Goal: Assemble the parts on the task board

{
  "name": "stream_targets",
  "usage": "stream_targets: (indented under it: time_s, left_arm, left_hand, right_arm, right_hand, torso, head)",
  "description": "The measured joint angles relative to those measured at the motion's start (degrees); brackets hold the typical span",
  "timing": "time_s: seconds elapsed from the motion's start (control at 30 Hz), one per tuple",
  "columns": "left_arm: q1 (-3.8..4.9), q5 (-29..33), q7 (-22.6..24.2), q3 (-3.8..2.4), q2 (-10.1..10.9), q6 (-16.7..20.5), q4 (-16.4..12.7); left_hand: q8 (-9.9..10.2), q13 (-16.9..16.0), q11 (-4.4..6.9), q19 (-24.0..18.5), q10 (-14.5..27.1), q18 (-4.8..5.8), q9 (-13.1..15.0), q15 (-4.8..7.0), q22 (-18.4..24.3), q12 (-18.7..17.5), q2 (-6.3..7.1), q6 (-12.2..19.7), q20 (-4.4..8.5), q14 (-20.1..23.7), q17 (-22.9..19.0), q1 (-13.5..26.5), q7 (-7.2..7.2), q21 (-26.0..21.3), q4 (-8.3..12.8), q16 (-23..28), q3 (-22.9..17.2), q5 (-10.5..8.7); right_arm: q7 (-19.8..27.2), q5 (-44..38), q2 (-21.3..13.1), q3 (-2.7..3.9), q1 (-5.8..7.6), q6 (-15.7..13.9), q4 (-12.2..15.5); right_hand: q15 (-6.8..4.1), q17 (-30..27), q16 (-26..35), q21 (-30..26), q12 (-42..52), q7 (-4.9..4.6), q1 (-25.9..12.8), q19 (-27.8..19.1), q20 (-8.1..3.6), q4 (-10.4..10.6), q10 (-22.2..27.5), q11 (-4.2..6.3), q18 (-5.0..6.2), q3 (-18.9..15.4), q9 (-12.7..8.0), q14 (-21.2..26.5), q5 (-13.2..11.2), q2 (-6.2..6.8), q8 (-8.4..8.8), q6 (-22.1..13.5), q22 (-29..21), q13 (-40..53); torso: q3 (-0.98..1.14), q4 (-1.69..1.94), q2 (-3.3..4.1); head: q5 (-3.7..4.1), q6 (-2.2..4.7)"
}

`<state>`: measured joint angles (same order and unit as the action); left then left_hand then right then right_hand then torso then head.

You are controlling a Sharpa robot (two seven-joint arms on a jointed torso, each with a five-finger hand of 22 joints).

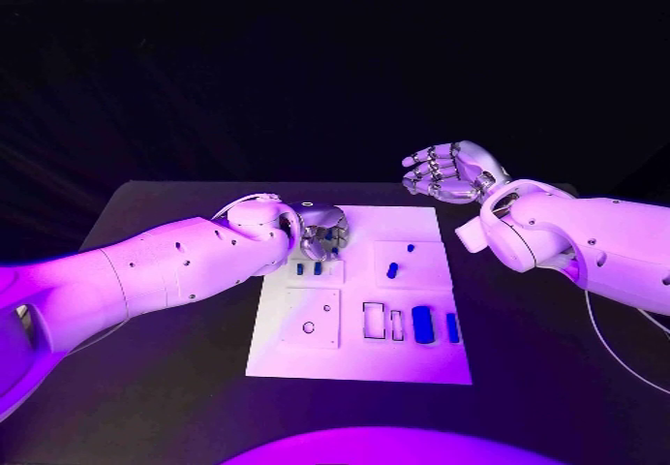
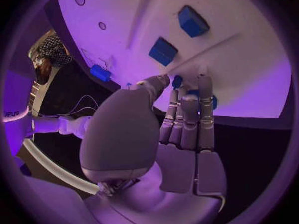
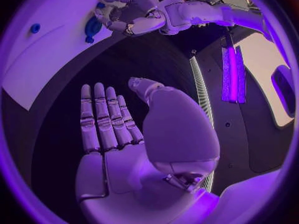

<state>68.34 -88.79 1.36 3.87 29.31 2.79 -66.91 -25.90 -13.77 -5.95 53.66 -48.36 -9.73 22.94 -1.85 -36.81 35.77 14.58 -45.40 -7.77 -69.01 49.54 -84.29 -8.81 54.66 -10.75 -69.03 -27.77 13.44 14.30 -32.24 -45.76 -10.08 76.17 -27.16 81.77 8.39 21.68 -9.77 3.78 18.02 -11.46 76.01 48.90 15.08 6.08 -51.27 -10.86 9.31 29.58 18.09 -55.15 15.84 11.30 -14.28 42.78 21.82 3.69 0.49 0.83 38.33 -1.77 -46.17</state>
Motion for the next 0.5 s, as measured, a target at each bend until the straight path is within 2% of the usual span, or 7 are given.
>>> stream_targets:
  time_s: [0.5]
  left_arm:
    - [-0.02,-0.01,-0.53,-0.07,-0.16,-0.95,0.67]
  left_hand:
    - [0.44,0.44,-0.07,-0.01,-0.32,0.01,-0.61,0.01,-0.45,-0.39,-0.80,-0.83,0.00,-0.41,0.76,-0.80,-0.18,0.78,0.64,-1.29,-0.96,0.00]
  right_arm:
    - [0.00,0.11,0.10,0.00,0.00,0.01,-0.02]
  right_hand:
    - [0.00,-0.16,0.23,0.00,0.01,0.00,0.00,0.00,0.00,-0.16,0.00,0.00,0.00,0.16,-0.05,0.00,0.00,0.00,0.00,0.00,-0.34,-0.05]
  torso:
    - [-0.08,0.07,-0.04]
  head:
    - [0.09,-0.16]
